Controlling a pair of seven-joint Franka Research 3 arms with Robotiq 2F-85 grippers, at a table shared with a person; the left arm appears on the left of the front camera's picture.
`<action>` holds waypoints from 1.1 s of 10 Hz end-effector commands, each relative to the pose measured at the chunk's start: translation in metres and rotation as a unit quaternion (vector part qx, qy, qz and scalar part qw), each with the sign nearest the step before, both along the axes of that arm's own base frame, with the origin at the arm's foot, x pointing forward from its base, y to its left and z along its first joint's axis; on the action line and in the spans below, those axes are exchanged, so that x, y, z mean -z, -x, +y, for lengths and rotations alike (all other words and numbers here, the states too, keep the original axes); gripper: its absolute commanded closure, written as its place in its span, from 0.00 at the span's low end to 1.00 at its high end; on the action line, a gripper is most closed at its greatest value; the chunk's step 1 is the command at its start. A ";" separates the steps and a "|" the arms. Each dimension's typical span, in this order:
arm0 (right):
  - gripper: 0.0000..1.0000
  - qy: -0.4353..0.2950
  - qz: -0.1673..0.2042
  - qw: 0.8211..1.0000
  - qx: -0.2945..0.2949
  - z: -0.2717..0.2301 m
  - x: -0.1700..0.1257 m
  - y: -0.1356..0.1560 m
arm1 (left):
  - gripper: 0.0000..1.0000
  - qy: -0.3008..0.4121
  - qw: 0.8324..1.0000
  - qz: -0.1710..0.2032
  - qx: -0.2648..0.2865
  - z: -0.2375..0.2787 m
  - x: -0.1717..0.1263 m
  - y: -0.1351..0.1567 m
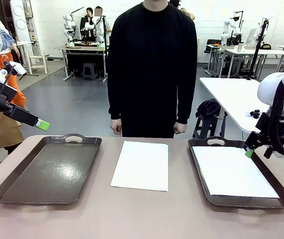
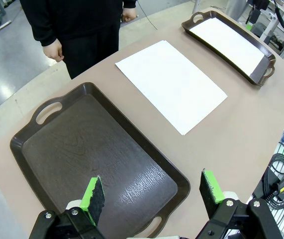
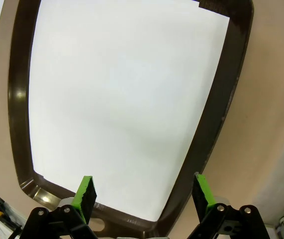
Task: Sort the A4 documents.
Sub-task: Receive the A4 Paper.
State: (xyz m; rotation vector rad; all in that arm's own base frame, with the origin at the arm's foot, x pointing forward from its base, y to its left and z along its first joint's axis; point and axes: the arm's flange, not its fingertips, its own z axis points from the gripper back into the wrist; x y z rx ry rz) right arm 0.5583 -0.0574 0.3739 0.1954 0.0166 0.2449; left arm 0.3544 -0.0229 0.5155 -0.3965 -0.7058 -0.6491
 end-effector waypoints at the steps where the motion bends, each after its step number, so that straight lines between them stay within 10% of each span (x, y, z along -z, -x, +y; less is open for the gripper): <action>1: 0.00 0.000 0.000 1.000 0.000 0.000 0.000 0.000 | 0.00 0.005 1.000 -0.002 0.007 0.003 0.002 -0.001; 6: 0.00 -0.100 -0.180 0.965 -0.160 0.073 -0.106 0.023 | 0.00 0.005 1.000 -0.002 0.007 0.003 0.002 -0.001; 11: 0.00 -0.200 -0.249 0.891 -0.323 0.131 -0.169 0.070 | 0.00 0.005 1.000 -0.002 0.007 0.003 0.002 -0.001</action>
